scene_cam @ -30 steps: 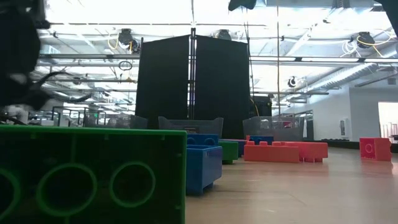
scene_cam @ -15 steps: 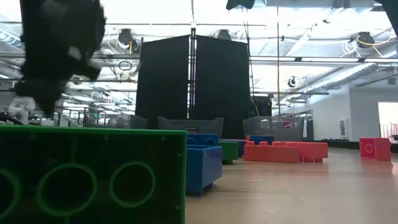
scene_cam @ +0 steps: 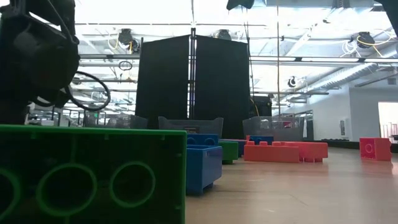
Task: Sort blocks
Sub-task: Put the green game piece into the left black bin
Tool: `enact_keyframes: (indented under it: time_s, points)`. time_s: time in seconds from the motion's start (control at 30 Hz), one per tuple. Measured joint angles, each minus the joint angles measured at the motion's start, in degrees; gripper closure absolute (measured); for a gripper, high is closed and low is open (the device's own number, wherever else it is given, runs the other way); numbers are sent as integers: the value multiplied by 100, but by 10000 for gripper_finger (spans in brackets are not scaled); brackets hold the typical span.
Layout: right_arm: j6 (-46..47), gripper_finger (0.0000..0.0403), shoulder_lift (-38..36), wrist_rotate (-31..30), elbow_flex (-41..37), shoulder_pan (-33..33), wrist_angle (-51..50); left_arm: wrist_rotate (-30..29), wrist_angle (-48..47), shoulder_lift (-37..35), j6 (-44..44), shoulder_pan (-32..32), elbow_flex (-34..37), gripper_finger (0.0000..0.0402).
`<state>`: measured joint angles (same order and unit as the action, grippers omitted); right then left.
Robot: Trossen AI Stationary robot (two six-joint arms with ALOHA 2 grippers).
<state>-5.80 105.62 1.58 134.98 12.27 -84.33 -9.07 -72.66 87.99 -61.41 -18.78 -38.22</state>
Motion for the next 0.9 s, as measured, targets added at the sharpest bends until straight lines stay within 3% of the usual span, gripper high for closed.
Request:
enact_keyframes:
  time_s: [0.3, 0.43, 0.53, 0.7, 0.9]
  points:
    - [11, 403, 0, 0, 0, 0, 2, -222, 665, -20, -116, 17, 167, 401]
    - [44, 403, 0, 0, 0, 0, 2, -861, 1069, -18, -20, 125, 9, 401]
    - [59, 403, 0, 0, 0, 0, 2, -1344, 1831, -20, 371, 302, -295, 401]
    - [73, 403, 0, 0, 0, 0, 11, -1515, 3203, 6, 1379, 552, -910, 401]
    - [168, 403, 17, 0, 0, 0, 124, -1800, 3484, -58, 2219, 720, -1622, 401]
